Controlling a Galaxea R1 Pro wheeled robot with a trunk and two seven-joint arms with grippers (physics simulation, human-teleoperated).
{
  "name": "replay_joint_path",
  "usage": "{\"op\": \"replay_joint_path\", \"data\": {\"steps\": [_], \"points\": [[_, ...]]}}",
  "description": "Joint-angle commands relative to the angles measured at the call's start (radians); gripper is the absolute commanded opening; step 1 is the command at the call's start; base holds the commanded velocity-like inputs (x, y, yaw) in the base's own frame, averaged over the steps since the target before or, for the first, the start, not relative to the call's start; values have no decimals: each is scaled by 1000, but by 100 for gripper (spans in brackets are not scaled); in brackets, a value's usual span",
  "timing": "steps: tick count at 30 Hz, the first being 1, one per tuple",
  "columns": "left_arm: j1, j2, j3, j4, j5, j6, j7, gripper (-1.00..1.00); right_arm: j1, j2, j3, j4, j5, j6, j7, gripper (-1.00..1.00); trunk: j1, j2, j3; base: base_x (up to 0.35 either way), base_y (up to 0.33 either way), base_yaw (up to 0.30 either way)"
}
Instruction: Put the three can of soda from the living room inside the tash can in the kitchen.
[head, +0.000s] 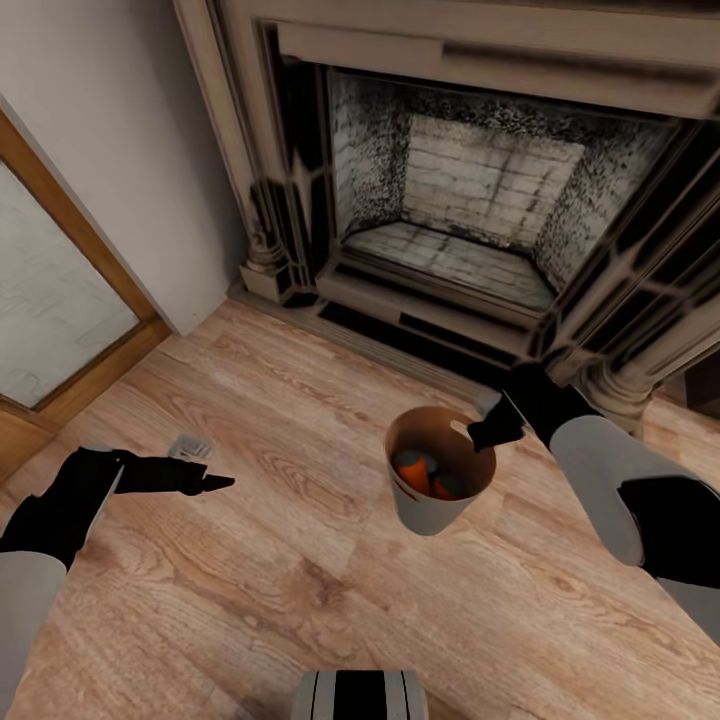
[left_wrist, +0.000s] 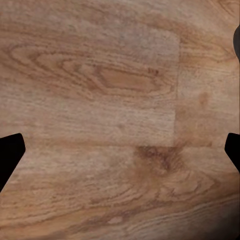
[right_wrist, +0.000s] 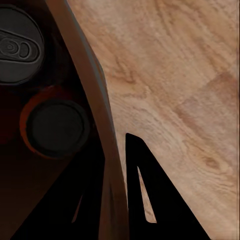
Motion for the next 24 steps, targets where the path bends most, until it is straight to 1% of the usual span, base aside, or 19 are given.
{"op": "replay_joint_path", "data": {"steps": [1,8,11,17,21,24], "points": [[0,0,0,0,0,-2,1,100,0,-2,0,0,-6,3,3,-100,4,-7,-3,0,0,0],[1,-1,0,0,0,-5,4,100,1,-6,-1,1,-6,3,3,-100,31,-56,-25,0,0,0],[1,-1,-1,0,-1,-10,13,100,1,-7,-1,2,-6,3,4,-100,42,-77,-34,0,0,0],[1,-1,-1,18,-1,-16,21,100,3,-13,-1,3,-6,3,6,-100,65,-119,-53,0,0,0],[2,-1,-1,21,-1,-19,22,100,8,-15,0,3,-6,3,8,-100,65,-119,-53,0,0,0],[4,-1,-1,22,-1,-20,22,100,9,-16,-1,3,-6,3,8,-100,77,-140,-63,0,0,0]]}}
